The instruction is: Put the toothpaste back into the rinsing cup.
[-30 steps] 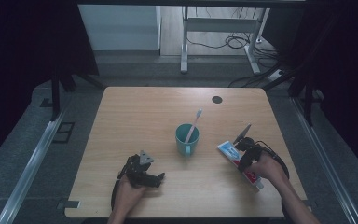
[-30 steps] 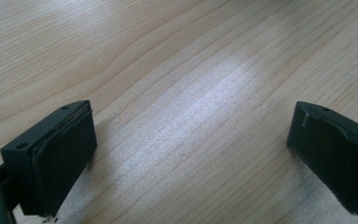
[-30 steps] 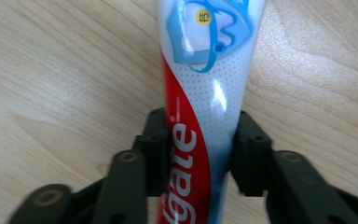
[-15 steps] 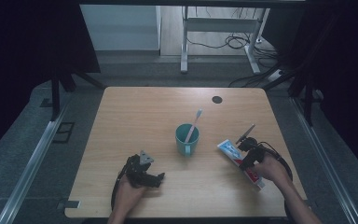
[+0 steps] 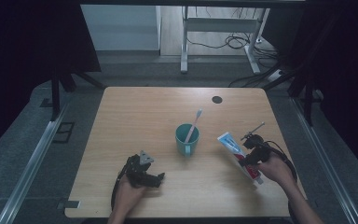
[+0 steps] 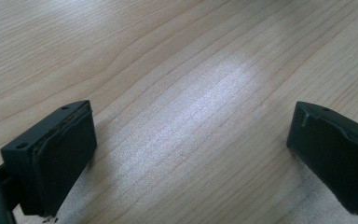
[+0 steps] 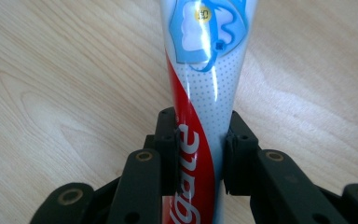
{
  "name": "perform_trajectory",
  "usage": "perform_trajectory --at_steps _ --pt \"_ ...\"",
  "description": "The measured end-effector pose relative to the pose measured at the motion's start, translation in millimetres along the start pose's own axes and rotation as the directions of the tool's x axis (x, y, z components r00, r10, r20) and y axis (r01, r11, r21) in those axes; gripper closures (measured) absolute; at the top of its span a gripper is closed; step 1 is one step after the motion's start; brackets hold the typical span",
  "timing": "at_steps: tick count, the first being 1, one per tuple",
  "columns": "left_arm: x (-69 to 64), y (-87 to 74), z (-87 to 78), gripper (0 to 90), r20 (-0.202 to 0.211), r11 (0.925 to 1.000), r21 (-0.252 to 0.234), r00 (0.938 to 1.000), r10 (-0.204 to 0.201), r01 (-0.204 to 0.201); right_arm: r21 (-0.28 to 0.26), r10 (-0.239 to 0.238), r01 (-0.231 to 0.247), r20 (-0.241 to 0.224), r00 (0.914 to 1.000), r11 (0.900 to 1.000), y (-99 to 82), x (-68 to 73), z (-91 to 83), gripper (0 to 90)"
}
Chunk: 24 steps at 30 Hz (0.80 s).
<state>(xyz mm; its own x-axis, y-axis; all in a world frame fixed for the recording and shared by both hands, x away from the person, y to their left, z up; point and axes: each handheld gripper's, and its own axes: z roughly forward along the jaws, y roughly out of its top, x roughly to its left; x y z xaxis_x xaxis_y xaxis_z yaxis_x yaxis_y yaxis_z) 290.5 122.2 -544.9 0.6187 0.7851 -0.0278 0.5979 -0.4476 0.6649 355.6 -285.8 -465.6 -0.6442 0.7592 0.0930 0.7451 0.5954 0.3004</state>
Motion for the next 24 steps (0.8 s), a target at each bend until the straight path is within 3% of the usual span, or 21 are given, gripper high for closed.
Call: perform_trajectory --at_steps 6,11,24 --pt "-0.1 0.0 0.0 1.5 -0.001 1.0000 0.000 1.0000 0.000 0.000 -0.079 -0.007 0.006 -0.004 1.0000 0.9969 -6.2 -0.1 -7.2 70.9" --pt "-0.1 0.0 0.0 1.5 -0.001 1.0000 0.000 1.0000 -0.001 0.001 -0.149 -0.017 0.016 -0.006 0.9998 0.9887 -10.2 1.4 -10.9 70.9" --pt "0.0 0.0 0.0 1.5 0.000 1.0000 0.000 1.0000 0.000 0.000 -0.333 -0.032 0.028 -0.006 0.9995 0.9427 -12.2 8.4 -23.8 71.0"
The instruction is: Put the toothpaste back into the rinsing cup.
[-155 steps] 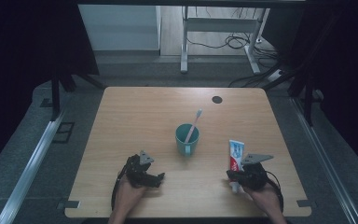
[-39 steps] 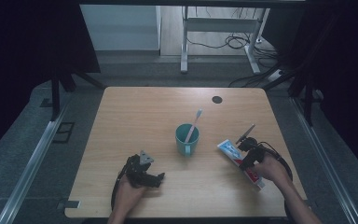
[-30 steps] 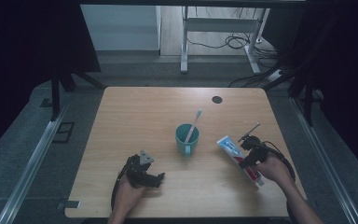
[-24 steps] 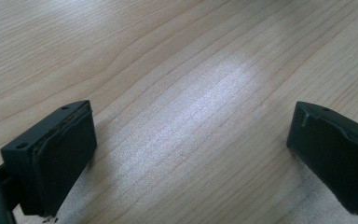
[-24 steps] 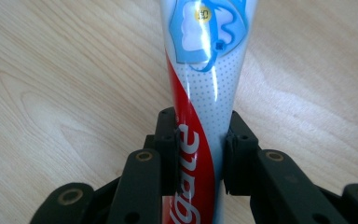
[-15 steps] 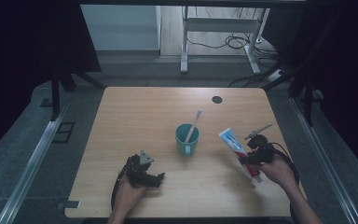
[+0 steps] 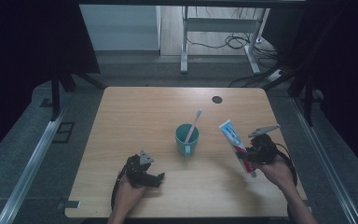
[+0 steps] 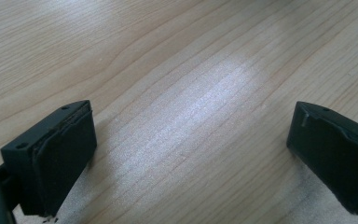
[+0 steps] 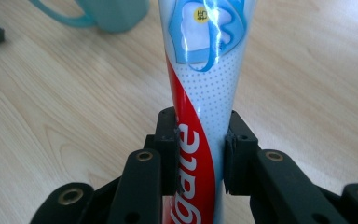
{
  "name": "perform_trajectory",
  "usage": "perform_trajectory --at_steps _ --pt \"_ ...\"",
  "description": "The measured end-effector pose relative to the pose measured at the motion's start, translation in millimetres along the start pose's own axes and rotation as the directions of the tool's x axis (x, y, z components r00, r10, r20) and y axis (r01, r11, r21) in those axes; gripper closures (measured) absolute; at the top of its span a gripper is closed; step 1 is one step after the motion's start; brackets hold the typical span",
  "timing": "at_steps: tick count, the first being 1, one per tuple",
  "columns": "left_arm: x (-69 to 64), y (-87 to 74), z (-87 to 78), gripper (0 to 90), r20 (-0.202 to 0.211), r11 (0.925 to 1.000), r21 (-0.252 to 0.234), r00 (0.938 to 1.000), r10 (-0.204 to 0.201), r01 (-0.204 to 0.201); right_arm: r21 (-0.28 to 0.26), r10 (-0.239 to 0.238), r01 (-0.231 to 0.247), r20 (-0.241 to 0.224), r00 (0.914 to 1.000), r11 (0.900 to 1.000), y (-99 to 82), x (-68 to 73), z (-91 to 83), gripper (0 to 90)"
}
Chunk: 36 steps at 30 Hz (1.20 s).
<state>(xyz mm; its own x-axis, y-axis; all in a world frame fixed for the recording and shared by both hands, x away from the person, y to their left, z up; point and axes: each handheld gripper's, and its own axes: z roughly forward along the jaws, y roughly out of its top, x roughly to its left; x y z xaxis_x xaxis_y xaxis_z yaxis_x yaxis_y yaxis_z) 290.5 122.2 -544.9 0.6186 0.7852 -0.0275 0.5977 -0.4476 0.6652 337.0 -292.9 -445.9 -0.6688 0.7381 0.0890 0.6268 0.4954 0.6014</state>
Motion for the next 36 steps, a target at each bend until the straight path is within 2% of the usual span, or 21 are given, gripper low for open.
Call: perform_trajectory --at_steps 6,16,36 --pt "0.0 0.0 0.1 1.5 -0.001 1.0000 0.000 1.0000 0.001 -0.001 -0.066 -0.003 0.003 -0.005 1.0000 0.9978 2.4 3.5 -2.3 71.0" --pt "0.2 0.0 0.0 1.5 -0.002 1.0000 0.000 1.0000 0.003 -0.003 -0.159 -0.003 0.001 -0.010 0.9999 0.9873 11.2 10.4 -4.2 71.0" --pt "0.5 0.2 -0.1 1.5 -0.001 1.0000 0.001 1.0000 0.007 -0.007 -0.266 -0.045 0.036 -0.026 0.9986 0.9634 40.5 29.2 -1.9 71.0"
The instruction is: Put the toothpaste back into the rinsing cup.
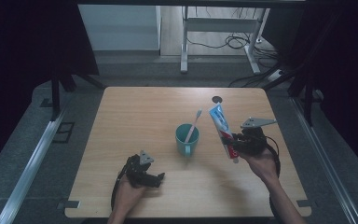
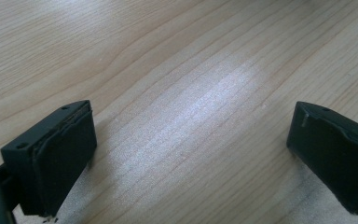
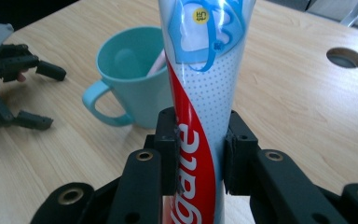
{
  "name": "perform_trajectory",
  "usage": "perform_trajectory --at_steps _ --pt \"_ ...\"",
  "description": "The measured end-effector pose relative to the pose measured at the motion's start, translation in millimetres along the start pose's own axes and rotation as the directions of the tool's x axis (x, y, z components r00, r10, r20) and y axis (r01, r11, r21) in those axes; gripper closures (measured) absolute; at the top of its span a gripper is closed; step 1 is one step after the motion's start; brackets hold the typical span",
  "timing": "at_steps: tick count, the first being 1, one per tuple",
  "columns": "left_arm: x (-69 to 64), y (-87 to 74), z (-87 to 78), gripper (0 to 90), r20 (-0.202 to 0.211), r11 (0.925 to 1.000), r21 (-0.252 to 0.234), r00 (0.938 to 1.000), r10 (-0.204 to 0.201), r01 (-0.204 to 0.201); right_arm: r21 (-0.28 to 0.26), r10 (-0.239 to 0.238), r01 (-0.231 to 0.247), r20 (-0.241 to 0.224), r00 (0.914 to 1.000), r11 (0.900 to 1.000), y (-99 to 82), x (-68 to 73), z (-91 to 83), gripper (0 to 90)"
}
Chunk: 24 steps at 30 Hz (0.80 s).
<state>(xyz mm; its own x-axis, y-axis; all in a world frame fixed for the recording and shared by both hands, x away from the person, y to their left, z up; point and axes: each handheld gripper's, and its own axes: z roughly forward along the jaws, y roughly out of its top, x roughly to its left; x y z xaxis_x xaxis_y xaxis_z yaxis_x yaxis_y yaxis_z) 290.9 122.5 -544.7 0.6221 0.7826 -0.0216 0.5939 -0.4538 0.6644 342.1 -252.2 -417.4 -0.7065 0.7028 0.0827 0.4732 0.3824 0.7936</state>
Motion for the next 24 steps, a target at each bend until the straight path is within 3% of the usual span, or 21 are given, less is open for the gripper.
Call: perform_trajectory --at_steps 24 --pt "0.0 -0.1 0.1 1.5 0.000 1.0000 0.000 1.0000 0.000 0.000 -0.061 -0.008 0.006 -0.039 0.9992 0.9981 28.2 14.8 18.1 71.0"
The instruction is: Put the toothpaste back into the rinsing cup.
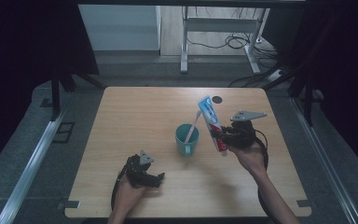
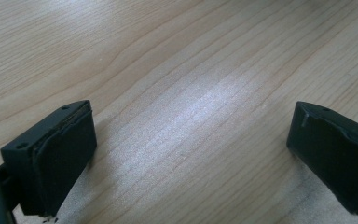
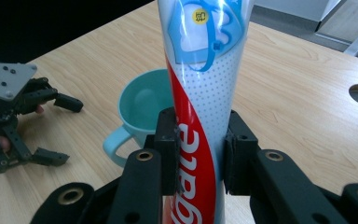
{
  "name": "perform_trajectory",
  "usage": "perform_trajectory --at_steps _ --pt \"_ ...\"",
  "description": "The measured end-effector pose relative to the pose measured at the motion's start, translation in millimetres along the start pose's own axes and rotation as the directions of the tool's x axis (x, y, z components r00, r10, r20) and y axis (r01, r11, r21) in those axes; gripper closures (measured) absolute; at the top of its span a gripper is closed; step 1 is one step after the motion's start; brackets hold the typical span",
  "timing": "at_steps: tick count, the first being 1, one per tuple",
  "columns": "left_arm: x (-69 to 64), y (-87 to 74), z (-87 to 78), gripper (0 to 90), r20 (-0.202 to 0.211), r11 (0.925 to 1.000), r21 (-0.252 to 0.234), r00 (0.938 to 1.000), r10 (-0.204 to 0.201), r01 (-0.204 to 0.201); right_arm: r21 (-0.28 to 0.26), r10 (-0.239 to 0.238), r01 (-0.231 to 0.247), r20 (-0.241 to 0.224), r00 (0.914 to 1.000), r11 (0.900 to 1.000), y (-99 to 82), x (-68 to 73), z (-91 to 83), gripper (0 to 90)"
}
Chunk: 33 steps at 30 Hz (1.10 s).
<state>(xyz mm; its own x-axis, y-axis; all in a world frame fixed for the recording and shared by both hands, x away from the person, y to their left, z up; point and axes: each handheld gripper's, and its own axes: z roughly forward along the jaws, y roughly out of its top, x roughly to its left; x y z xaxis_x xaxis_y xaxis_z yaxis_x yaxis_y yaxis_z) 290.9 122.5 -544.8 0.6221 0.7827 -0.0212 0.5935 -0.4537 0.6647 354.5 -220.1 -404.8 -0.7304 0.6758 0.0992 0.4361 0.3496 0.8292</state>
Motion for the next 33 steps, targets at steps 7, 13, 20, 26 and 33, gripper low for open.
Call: perform_trajectory --at_steps 7,13,20,26,33 --pt "0.0 0.0 0.0 1.5 0.000 1.0000 0.000 1.0000 0.000 0.000 -0.006 -0.017 0.017 -0.003 0.9998 0.9998 7.3 4.4 8.7 71.0" --pt "0.0 0.0 0.0 1.5 0.000 1.0000 0.000 1.0000 0.000 0.000 -0.012 -0.026 0.026 -0.007 0.9996 0.9996 13.8 9.0 17.1 71.0" --pt "0.0 0.0 0.0 1.5 0.000 1.0000 0.000 1.0000 0.000 0.000 -0.023 -0.023 0.023 -0.013 0.9996 0.9995 21.5 11.8 25.5 71.0" --pt "0.0 0.0 -0.1 1.5 0.001 1.0000 0.001 1.0000 0.000 0.000 -0.032 -0.028 0.028 -0.013 0.9995 0.9991 27.7 15.2 31.9 71.0" --pt "0.0 0.0 0.0 1.5 0.000 1.0000 0.000 1.0000 0.000 0.000 -0.047 -0.023 0.022 -0.020 0.9995 0.9987 34.5 17.7 38.8 71.0"
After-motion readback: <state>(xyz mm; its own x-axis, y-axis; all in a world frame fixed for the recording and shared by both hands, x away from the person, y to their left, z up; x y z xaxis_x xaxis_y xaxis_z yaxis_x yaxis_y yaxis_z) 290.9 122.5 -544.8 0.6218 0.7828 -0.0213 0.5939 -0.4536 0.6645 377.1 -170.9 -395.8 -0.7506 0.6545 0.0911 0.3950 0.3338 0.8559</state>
